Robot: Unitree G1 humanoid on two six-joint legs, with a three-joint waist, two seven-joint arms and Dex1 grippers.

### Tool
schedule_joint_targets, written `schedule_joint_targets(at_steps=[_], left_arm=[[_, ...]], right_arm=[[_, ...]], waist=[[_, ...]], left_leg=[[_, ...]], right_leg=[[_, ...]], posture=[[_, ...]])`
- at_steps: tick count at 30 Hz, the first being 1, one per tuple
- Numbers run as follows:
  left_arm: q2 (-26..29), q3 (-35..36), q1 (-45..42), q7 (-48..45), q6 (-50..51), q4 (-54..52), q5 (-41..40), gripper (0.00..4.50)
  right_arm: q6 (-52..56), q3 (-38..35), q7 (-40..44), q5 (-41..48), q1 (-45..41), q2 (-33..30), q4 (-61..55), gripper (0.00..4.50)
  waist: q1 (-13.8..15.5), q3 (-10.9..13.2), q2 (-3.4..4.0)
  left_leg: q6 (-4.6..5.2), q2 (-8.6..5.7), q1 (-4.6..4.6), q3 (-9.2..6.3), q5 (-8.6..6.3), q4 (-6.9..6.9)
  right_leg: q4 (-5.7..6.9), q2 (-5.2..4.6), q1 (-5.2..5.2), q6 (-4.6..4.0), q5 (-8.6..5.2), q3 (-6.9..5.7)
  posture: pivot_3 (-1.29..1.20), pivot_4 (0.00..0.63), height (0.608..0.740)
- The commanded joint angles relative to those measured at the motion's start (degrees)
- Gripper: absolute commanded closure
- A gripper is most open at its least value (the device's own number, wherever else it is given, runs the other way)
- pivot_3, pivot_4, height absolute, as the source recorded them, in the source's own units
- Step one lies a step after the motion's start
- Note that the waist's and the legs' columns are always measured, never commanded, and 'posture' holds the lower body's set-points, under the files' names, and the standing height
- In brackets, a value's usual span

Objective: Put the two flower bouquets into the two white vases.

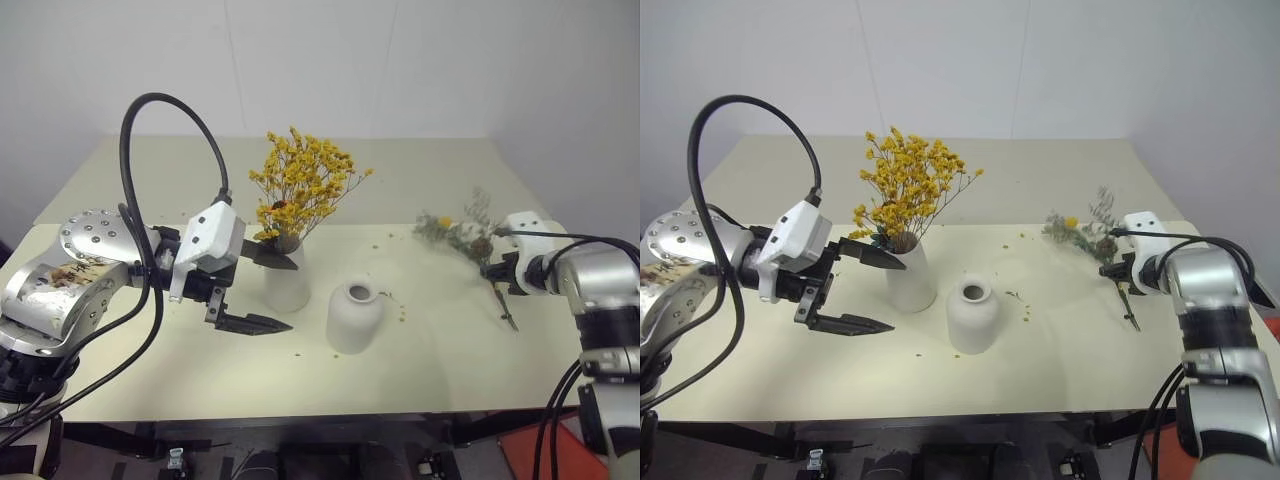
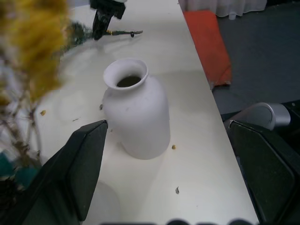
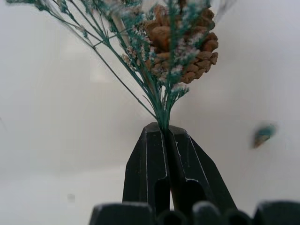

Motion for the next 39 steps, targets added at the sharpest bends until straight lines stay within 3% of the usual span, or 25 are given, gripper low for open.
schedule_joint_targets(at_steps=[1,7,10,14,19,24,39], left_arm=[[1.37,2.99,0.4,-1.48,-1.6,1.95,-0.32,0.0],[2.49,2.4,0.82,-4.09,-3.83,4.95,1.37,0.0],[1.92,1.91,-0.14,-4.65,-4.35,6.1,1.85,0.0],[1.4,1.23,-0.85,-5.25,-5.0,7.2,2.86,0.0],[1.08,0.56,-1.23,-5.78,-5.55,7.54,3.75,0.0],[1.31,1.05,-1.0,-5.99,-5.37,7.31,3.84,0.0],[1.86,2.39,0.73,-4.86,-4.36,5.96,3.7,0.0]], right_arm=[[-4.44,-11.52,-6.68,3.0,5.42,5.66,-20.22,4.47],[-11.63,-20.13,-13.54,11.01,11.21,20.21,-44.2,4.47],[-13.17,-19.76,-15.89,17.24,12.89,28.04,-52.39,4.47],[-17.13,-16.33,-15.88,22.0,17.23,33.07,-57.41,4.47],[-21.84,-10.5,-14.17,25.93,21.32,35.37,-58.64,4.47],[-26.93,-5.06,-10.88,25.52,23.57,33.1,-56.28,4.47],[-33.82,3.65,-13.79,25.51,20.42,34.29,-53.6,4.47]], waist=[[-0.1,0.0,0.0],[-0.21,0.01,0.02],[-0.15,0.0,0.02],[0.02,0.01,0.03],[-0.11,0.01,0.03],[-0.26,0.01,0.03],[-0.18,0.01,0.03]], left_leg=[[0.0,0.0,0.02,0.02,0.0,0.02],[0.0,0.05,0.06,0.01,0.0,-0.01],[0.0,0.06,0.11,0.0,0.0,-0.01],[0.0,0.06,0.09,0.0,0.0,-0.01],[0.0,0.04,0.13,0.01,0.0,0.0],[0.0,0.07,0.18,0.01,0.0,-0.02],[0.0,0.07,0.2,0.0,0.0,-0.01]], right_leg=[[0.02,0.0,0.0,0.03,-0.02,0.02],[0.08,0.05,-0.02,0.27,-0.16,0.04],[0.06,0.05,0.04,0.26,-0.16,0.02],[0.05,0.02,0.04,0.2,-0.13,0.01],[0.06,0.01,0.07,0.19,-0.13,0.01],[0.06,0.05,0.08,0.2,-0.15,0.01],[0.07,0.05,0.09,0.21,-0.16,0.01]], posture=[[0.0,0.15,0.74],[0.0,0.15,0.74],[0.0,0.15,0.74],[0.0,0.15,0.74],[0.0,0.15,0.74],[0.0,0.15,0.74],[0.0,0.15,0.74]])
